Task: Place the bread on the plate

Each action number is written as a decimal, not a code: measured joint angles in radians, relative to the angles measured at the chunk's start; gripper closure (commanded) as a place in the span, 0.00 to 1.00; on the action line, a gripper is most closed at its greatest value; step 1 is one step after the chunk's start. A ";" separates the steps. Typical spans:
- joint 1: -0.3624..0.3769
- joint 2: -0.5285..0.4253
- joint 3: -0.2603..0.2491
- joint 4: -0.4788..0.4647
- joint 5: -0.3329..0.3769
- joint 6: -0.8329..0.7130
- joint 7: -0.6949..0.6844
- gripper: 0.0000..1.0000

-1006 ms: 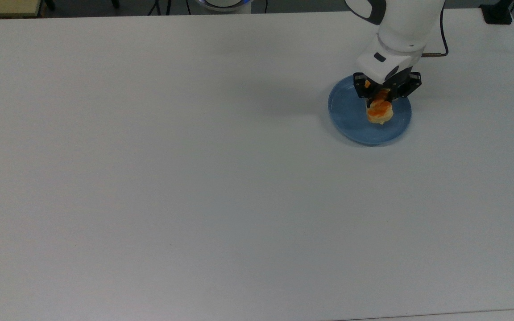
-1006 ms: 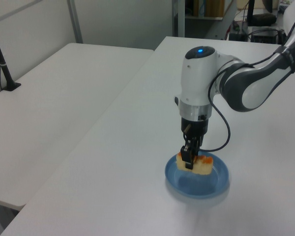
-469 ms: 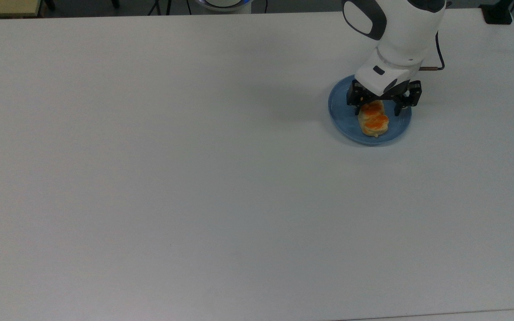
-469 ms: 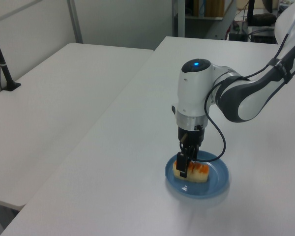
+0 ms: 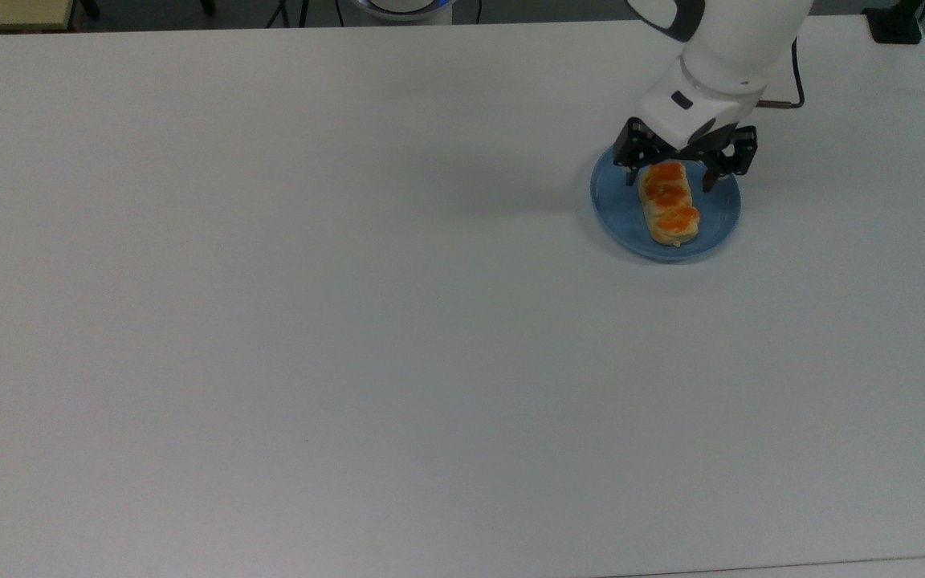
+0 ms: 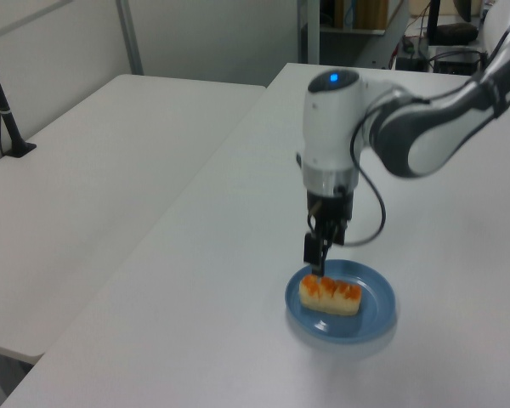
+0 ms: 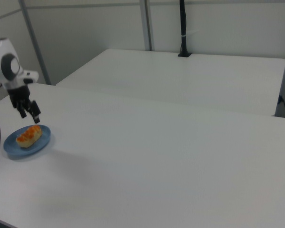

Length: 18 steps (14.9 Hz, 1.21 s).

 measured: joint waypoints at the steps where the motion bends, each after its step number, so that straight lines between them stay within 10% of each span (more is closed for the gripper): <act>1: -0.018 -0.035 0.000 0.010 0.000 -0.051 0.000 0.00; 6: -0.112 -0.214 -0.019 0.014 0.000 -0.240 -0.021 0.00; 13: -0.173 -0.444 -0.355 0.012 0.151 -0.431 -0.394 0.00; 18: -0.288 -0.472 -0.389 0.008 0.158 -0.412 -0.628 0.00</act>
